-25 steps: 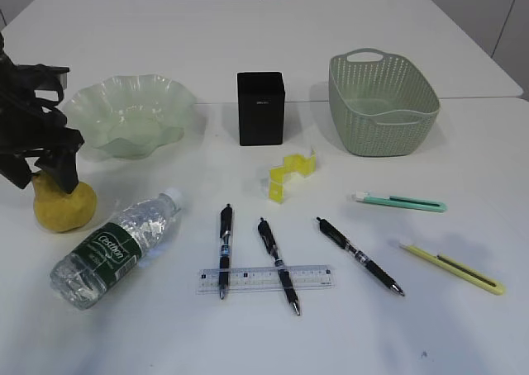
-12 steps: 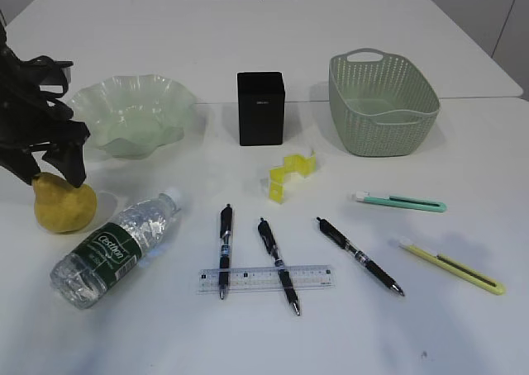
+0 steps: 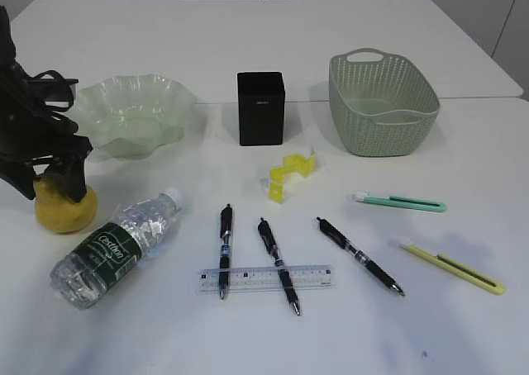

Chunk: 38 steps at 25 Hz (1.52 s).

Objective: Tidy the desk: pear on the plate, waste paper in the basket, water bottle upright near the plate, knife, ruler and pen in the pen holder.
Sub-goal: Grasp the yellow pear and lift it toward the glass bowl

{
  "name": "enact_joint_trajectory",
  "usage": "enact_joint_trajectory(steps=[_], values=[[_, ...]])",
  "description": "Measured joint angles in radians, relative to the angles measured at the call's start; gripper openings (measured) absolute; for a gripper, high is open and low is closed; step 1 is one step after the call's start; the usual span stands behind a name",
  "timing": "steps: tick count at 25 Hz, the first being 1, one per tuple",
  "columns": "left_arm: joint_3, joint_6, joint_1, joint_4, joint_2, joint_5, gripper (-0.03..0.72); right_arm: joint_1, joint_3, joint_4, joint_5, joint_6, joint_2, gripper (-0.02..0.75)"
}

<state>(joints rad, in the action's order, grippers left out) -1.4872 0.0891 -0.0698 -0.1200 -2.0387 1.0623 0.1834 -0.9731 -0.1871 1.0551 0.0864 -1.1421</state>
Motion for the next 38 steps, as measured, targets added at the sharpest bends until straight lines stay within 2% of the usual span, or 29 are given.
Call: enact_joint_trajectory(steps=[9,22,38], values=[[-0.002,0.000,0.000,0.000,0.000,0.032,0.526,0.000,0.000,0.000,-0.002,0.000,0.000,0.575],[-0.004,0.000,0.000,0.004,0.000,0.052,0.461,0.000,0.000,0.000,-0.007,0.002,0.000,0.575],[-0.004,0.000,0.000,0.014,0.000,0.025,0.456,0.000,0.000,0.000,-0.009,0.015,0.000,0.575]])
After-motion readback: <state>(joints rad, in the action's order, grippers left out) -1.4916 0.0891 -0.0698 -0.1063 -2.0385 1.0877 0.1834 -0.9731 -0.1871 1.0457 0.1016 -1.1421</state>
